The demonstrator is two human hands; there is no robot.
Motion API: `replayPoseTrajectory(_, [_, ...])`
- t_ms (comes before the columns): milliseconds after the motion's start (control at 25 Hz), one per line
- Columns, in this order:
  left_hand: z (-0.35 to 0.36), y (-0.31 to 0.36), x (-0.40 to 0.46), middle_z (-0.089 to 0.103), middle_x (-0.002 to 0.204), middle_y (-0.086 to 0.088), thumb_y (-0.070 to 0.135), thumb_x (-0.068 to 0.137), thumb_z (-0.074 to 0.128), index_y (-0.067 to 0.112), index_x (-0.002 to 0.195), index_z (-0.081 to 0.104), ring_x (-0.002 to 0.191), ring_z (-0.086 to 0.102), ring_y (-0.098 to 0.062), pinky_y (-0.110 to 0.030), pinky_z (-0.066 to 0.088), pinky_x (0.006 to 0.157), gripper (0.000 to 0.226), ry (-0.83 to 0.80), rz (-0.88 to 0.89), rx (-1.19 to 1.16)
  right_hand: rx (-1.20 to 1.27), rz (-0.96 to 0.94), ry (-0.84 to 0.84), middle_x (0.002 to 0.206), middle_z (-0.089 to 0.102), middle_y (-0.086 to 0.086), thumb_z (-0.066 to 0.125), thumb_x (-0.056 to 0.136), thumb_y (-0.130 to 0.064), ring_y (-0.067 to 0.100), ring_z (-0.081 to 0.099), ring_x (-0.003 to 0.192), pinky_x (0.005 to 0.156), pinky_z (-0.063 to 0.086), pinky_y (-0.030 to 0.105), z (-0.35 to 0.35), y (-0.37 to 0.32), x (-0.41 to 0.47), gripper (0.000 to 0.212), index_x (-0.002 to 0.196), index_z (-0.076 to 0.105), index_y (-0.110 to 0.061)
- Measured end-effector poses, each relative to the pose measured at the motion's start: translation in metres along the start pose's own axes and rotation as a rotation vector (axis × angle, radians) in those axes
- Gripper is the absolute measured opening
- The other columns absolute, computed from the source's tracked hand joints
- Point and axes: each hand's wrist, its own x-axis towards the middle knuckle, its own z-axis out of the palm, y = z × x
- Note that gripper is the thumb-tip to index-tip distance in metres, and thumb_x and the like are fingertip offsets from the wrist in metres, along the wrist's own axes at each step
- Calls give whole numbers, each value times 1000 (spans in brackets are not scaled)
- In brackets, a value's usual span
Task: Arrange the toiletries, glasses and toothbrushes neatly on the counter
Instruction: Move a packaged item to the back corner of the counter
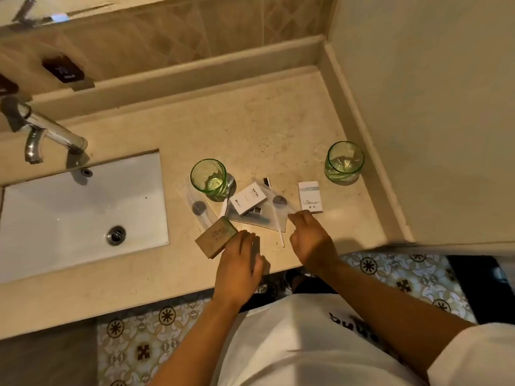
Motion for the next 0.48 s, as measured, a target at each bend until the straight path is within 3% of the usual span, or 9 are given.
replayPoseTrajectory(80, [0,7,15,59,132,-8,21,101,58,9,133,59,119,56,-26,-35,50,95,34,-20,-68,-44,96,113,-129,140,47,10,50,99,-14,30,60,114,89,53,35,-6,3,20,48,146,43,-15])
replayPoseTrajectory(200, [2,15,36,60,126,-9,20,101,55,9,128,59,112,57,-28,-42,51,89,30,-130,-146,-4,-12,55,-191,141,39,3,55,96,-12,25,64,102,80,61,40,-15,4,42,61,151,32,-25])
replayPoseTrajectory(320, [4,19,47,62,117,-15,15,97,59,3,115,64,105,57,-34,-46,50,87,22,-165,-172,32,-27,77,-255,138,39,4,61,93,-10,25,64,103,81,62,42,-20,6,53,63,148,34,-26])
replayPoseTrajectory(480, [11,13,48,60,105,-21,6,87,68,-3,93,66,92,59,-39,-47,53,75,11,-169,-116,51,-212,44,-287,133,43,9,66,92,-21,24,57,113,85,60,35,-17,2,66,65,147,32,-17])
